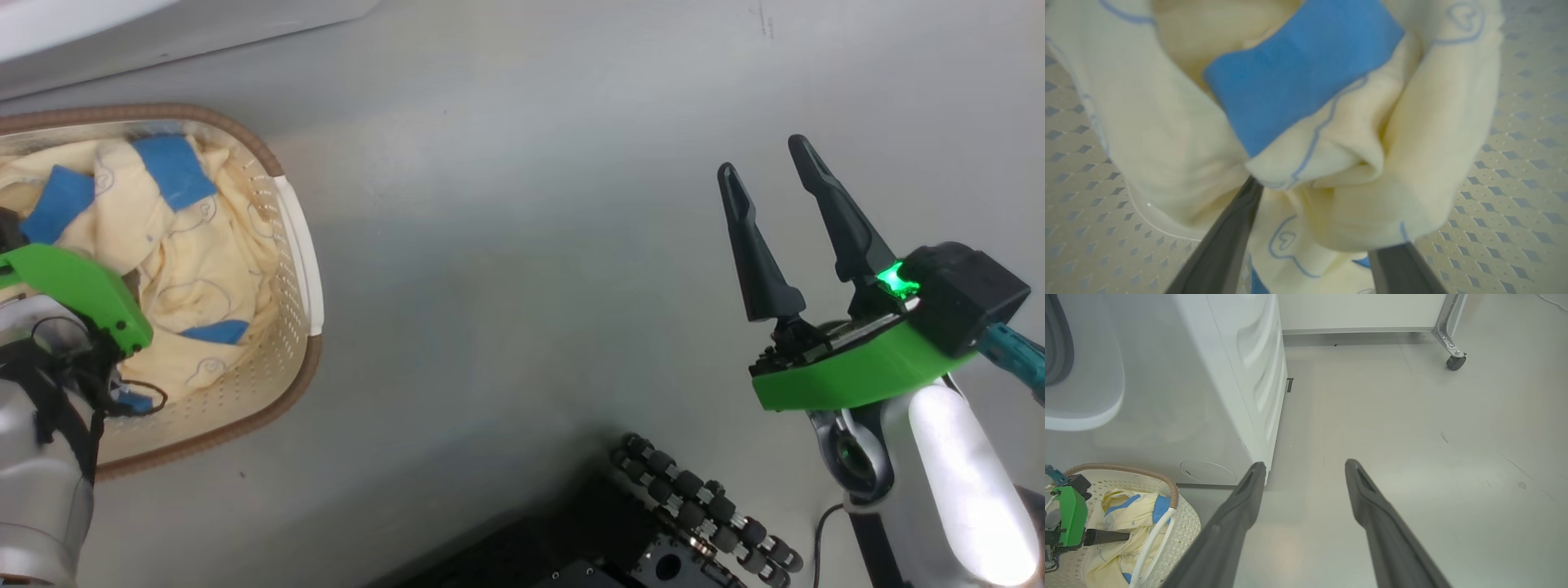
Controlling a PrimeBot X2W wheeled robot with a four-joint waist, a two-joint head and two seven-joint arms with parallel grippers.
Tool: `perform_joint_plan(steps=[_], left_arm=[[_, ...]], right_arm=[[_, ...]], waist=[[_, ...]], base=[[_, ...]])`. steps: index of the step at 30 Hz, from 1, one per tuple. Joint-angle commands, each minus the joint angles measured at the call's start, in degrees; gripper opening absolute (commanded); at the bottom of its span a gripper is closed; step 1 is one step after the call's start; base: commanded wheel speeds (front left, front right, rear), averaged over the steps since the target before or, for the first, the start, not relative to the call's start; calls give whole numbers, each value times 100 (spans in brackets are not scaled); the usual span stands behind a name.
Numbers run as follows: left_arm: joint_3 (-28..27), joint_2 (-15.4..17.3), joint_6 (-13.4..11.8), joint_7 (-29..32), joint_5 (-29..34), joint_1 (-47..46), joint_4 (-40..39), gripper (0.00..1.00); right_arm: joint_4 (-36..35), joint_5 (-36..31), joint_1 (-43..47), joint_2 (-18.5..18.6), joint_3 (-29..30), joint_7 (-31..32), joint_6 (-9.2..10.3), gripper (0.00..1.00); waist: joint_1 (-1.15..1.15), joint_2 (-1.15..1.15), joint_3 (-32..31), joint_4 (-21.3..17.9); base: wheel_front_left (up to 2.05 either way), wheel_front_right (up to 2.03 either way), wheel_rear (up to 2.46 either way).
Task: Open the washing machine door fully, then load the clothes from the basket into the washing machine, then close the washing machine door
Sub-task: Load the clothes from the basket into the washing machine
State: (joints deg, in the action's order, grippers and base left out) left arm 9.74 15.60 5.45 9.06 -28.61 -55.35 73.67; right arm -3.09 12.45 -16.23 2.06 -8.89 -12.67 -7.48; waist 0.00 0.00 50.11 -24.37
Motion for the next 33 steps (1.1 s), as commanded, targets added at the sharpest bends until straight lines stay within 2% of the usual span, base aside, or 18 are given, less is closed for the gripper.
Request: perform_joint_plan(steps=[1, 2, 3, 5, 16, 23, 33], left_arm=[[-97, 188, -33, 11, -39, 64, -25, 96], [-74, 197, -70, 12, -20, 71, -22, 51], [-37, 204, -89, 33, 8, 81, -18, 0], [36, 196, -85, 137, 51, 98, -10, 0], [200, 111, -123, -351, 126, 240, 0, 0], [412, 93, -107, -1014, 299, 376, -52, 0], [489, -197, -151, -1872, 291, 666, -71, 0]], right_arm=[[-118, 47, 63, 82, -76, -58, -1, 100], [-104, 55, 59, 82, -78, -67, -1, 100], [-94, 64, 53, 82, -81, -74, -1, 100], [-79, 77, 45, 82, -69, -86, -1, 100], [12, 87, 29, 82, 18, -116, -1, 100], [52, 31, 43, 82, 121, -101, -1, 100], [45, -196, 215, 82, 388, 51, -1, 100]], waist=[[0, 0, -2, -20], [0, 0, -7, -32], [0, 0, -9, -43], [0, 0, -20, -42], [0, 0, -218, 128], [0, 0, -472, 257], [0, 0, -1046, 602]], base=[[0, 0, 0], [0, 0, 0], [0, 0, 0], [0, 0, 0], [0, 0, 0], [0, 0, 0], [0, 0, 0]])
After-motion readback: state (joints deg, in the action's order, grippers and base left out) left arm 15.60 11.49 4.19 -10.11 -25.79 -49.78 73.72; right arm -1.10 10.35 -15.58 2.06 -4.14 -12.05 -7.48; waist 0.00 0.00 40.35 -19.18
